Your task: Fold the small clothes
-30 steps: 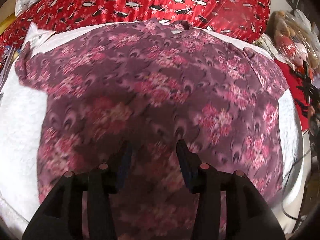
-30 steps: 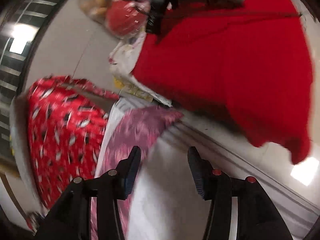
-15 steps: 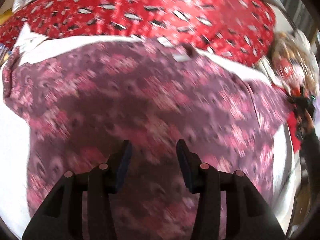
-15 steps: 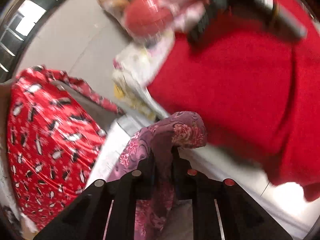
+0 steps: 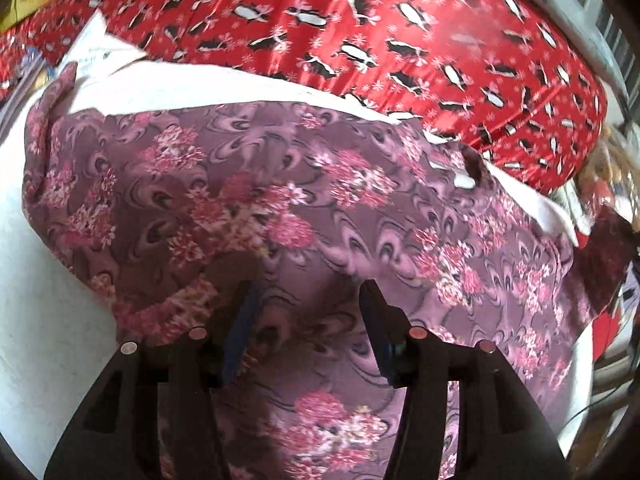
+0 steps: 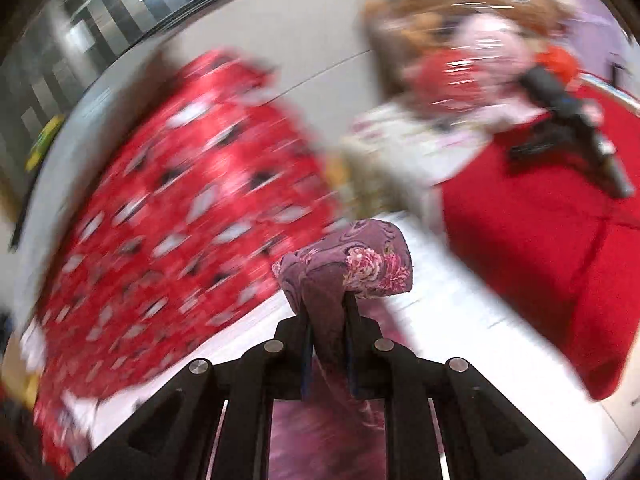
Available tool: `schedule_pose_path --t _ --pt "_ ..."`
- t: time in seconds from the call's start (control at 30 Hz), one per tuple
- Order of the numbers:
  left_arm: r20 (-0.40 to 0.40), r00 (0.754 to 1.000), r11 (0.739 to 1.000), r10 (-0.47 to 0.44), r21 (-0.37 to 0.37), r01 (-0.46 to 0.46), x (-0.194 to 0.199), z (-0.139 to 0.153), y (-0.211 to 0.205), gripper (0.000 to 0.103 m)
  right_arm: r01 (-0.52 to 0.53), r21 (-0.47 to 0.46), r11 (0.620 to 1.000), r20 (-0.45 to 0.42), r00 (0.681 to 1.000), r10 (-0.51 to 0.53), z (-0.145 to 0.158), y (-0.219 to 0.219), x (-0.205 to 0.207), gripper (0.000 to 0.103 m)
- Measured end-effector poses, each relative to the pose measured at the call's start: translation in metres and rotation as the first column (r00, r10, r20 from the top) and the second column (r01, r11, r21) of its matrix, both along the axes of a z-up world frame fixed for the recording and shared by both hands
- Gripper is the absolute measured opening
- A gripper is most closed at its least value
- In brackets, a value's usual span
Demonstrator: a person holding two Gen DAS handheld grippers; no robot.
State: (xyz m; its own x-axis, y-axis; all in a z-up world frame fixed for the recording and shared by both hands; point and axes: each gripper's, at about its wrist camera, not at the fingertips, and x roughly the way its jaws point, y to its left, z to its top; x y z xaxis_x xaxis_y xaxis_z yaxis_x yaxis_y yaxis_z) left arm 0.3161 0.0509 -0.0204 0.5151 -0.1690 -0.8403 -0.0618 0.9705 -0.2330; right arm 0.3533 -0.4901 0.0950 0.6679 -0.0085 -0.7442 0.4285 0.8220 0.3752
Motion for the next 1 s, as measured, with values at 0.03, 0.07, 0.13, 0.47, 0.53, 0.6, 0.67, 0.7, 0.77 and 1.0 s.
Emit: schedule_pose_path --t 0.03,0.07,0.13,0.47,0.53,0.6,0.67,0.7,0.77,1.0 --pt "-0.010 1.000 1.000 -0.001 -0.027 0.001 0.001 -0.001 0.005 0.052 -0.036 0.008 0.999 0.001 0.999 0.036 0.000 0.019 0.004 0.013" --pt "-0.016 1.000 0.998 -0.002 -0.056 0.001 0.000 -0.002 0.009 0.052 -0.078 0.019 0.997 0.001 0.997 0.078 -0.002 0.041 0.010 0.013" --pt "-0.020 1.000 0.996 -0.014 -0.084 0.012 -0.001 0.000 0.015 0.052 -0.175 0.042 0.984 -0.002 0.985 0.175 -0.005 0.093 0.013 0.013" --pt "0.006 1.000 0.979 0.027 -0.202 -0.026 -0.005 0.016 0.058 0.052 -0.583 0.040 0.811 -0.086 0.807 0.584 -0.052 0.324 0.004 0.019" --pt "0.014 0.999 0.971 0.039 -0.238 -0.035 -0.005 0.018 0.067 0.052 -0.640 0.086 0.763 -0.119 0.754 0.646 -0.077 0.364 -0.006 0.022" --pt "0.019 0.999 0.960 0.044 -0.276 -0.037 -0.005 0.019 0.073 0.052 -0.675 0.133 0.725 -0.152 0.709 0.688 -0.097 0.388 -0.015 0.025" --pt "0.021 0.999 0.947 0.037 -0.319 -0.028 -0.004 0.019 0.076 0.052 -0.710 0.132 0.692 -0.195 0.666 0.720 -0.111 0.408 -0.034 0.030" --pt "0.020 1.000 0.941 0.025 -0.339 -0.017 -0.003 0.018 0.075 0.052 -0.726 0.073 0.684 -0.166 0.668 0.726 -0.106 0.412 -0.050 0.035" --pt "0.020 1.000 0.924 -0.007 -0.381 0.015 -0.002 0.018 0.070 0.052 -0.745 0.104 0.659 -0.138 0.646 0.751 -0.099 0.411 -0.062 0.046" --pt "0.037 0.991 0.948 -0.128 -0.288 0.133 -0.002 0.026 0.029 0.070 -0.671 0.149 0.726 -0.124 0.716 0.687 -0.084 0.352 -0.093 0.045"
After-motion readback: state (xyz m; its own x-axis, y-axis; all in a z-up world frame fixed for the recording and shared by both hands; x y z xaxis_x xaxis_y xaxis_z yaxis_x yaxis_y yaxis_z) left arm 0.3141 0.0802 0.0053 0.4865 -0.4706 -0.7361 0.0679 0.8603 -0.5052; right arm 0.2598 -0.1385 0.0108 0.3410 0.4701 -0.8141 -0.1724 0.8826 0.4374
